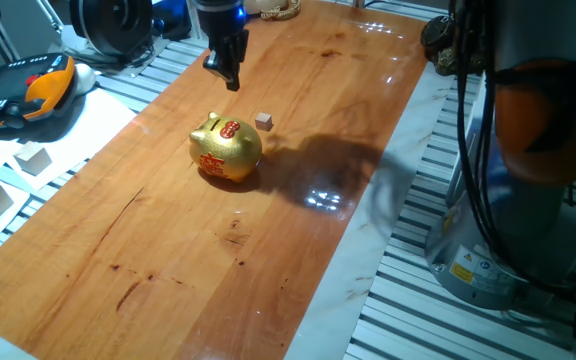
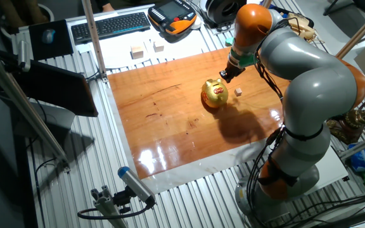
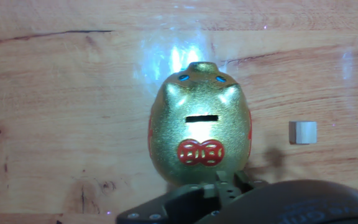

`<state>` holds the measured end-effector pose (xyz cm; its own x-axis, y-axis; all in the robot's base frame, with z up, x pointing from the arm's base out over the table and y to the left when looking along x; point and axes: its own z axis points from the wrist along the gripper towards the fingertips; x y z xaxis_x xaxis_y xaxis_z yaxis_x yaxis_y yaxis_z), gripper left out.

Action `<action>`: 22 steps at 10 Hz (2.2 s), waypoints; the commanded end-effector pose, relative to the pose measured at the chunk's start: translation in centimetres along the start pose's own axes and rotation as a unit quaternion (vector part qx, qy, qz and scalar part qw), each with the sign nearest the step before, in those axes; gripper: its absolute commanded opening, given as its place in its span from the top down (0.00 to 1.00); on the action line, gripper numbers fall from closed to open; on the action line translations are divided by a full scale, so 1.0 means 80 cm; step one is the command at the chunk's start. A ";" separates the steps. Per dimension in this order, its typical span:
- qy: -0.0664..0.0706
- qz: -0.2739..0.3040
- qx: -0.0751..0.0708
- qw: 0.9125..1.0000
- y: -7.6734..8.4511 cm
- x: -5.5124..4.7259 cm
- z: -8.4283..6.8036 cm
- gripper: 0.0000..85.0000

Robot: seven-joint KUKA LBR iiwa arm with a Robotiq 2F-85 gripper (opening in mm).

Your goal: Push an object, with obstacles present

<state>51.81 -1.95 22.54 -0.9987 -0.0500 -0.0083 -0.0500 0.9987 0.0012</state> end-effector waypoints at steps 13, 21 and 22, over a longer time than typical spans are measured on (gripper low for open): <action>-0.001 0.000 -0.005 1.000 -0.091 0.015 0.074 1.00; -0.008 -0.003 0.003 1.000 -0.123 0.023 0.136 1.00; -0.006 -0.001 0.010 1.000 -0.125 0.024 0.139 1.00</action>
<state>50.43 -12.06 11.29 -0.9985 -0.0507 -0.0213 -0.0504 0.9986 -0.0173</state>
